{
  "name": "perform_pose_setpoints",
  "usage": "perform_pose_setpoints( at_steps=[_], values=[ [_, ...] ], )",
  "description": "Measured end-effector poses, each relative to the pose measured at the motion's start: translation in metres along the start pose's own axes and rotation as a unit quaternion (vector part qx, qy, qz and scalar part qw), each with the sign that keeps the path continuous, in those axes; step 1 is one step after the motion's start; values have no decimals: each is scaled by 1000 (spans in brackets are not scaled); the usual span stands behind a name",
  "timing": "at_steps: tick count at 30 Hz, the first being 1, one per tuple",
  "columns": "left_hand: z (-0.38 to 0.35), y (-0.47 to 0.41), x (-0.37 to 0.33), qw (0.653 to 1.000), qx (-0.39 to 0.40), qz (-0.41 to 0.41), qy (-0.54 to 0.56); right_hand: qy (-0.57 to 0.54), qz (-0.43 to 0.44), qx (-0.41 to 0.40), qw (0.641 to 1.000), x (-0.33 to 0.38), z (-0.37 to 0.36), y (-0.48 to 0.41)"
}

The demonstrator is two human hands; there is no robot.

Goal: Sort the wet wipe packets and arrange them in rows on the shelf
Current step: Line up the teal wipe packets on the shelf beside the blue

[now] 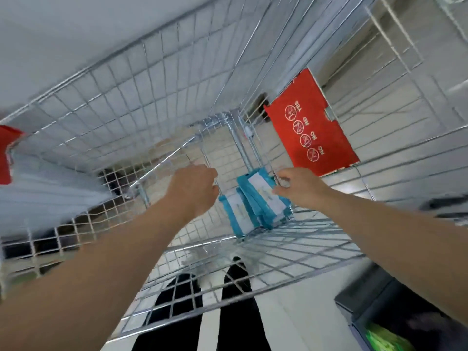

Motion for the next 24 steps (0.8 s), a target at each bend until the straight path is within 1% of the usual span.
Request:
perform_pose_setpoints(
  at_steps=[2, 4, 8, 12, 14, 15, 17, 19, 21, 24],
  values=[
    [-31, -22, -3, 999, 31, 23, 21, -10, -8, 38, 999, -9, -16, -34],
    [-61, -43, -4, 995, 61, 53, 56, 10, 2, 53, 999, -14, -30, -66],
    [-115, -74, -5, 984, 109, 85, 111, 39, 15, 40, 998, -28, -55, -108],
    [-149, -89, -9, 965, 119, 113, 202, 43, 33, 5, 998, -44, -71, -124],
    [-158, -90, -10, 950, 123, 132, 256, -3, 18, -5, 1000, -51, -76, -126],
    [-160, -90, -10, 947, 125, 133, 263, -30, 4, 0, 1000, -53, -78, -127],
    [-160, -89, -5, 959, 133, 118, 222, -65, -10, 7, 998, -55, -79, -127],
    [-157, -82, 7, 964, 140, 119, 191, -113, -5, -6, 994, -54, -74, -127],
    [-153, -73, 26, 963, 145, 129, 189, -156, 1, -16, 988, -53, -68, -128],
    [-147, -59, 50, 954, 139, 148, 222, -184, 20, 19, 983, -50, -67, -130]
  ],
)
Point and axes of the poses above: each hand's wrist, its own y-axis away from the middle knuckle, its own z-axis out of the back of the hand, x = y × z, the point moved 4 cm from there along -y, towards the middle knuckle, and after that the axes turned 3 degrees about x, right-handed, at the moved point
